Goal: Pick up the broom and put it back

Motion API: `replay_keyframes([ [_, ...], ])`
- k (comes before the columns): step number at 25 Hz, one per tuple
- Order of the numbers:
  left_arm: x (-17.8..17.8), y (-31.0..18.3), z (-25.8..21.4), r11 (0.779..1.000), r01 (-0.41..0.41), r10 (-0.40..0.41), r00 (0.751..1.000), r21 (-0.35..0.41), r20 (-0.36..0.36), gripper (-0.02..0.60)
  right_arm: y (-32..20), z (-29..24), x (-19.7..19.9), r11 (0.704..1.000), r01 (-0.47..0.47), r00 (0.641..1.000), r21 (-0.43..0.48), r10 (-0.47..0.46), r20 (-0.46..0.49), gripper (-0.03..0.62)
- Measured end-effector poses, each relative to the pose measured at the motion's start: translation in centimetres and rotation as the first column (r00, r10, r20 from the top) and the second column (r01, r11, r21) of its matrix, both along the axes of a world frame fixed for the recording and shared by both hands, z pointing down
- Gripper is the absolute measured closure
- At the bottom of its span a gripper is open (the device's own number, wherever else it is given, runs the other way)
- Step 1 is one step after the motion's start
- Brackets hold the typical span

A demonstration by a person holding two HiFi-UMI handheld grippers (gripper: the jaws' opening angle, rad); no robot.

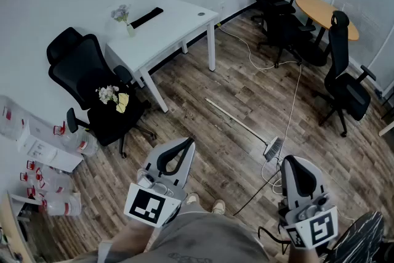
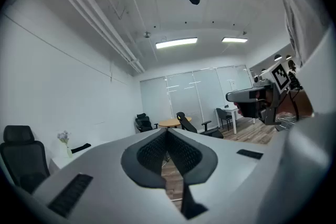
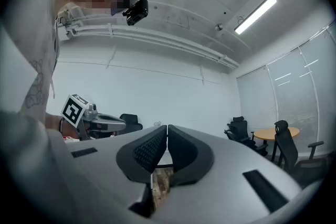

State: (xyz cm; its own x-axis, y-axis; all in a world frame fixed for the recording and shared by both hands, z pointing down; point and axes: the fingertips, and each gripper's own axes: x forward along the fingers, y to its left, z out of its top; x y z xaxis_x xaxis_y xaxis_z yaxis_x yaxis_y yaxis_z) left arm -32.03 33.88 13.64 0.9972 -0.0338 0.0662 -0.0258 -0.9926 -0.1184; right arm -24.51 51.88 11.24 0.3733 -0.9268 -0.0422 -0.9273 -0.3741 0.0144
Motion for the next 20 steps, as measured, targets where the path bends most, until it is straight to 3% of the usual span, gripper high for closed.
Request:
replay_keyframes([
  [9, 1.0, -0.1, -0.1, 1.0, -0.008, 0.008, 1.0, 0.005, 0.001, 0.563, 0.2, -0.2, 0.8, 0.998, 0.01, 0.999, 0.063, -0.012, 0.045, 0.562],
  [20, 2.4, 0.6, -0.1, 1.0, -0.006, 0.006, 1.0, 0.022, -0.005, 0.563, 1.0, 1.1, 2.3, 1.0, 0.021, 0.998, 0.022, -0.022, 0.059, 0.562],
])
